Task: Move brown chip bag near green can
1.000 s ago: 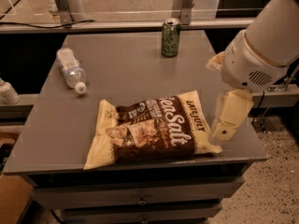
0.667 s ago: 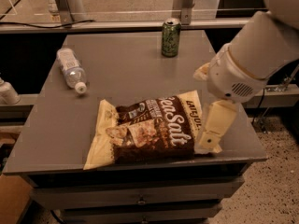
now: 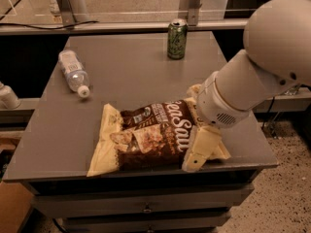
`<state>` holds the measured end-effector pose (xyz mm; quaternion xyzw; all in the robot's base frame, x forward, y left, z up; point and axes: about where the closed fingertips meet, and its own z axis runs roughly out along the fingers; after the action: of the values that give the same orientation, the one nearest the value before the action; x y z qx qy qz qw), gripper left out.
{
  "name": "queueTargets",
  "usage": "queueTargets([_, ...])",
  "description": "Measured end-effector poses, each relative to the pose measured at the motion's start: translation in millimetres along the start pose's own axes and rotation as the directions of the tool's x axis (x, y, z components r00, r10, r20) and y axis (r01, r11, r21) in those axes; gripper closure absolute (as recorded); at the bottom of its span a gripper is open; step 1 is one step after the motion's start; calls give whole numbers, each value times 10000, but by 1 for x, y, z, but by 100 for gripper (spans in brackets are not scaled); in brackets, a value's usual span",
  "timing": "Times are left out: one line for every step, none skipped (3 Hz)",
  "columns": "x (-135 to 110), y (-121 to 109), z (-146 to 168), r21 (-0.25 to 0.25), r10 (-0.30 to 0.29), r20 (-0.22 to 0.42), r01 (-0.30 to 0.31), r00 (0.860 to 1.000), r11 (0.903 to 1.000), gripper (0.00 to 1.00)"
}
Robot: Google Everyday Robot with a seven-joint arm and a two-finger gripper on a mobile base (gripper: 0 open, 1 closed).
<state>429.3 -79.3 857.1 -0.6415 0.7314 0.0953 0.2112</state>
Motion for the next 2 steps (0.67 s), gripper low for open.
queueTargets([-2,3,16,116,-58,119,57,9999,9999,15])
queueTargets([2,7,27,-32,125,85,-125,9999,9999,38])
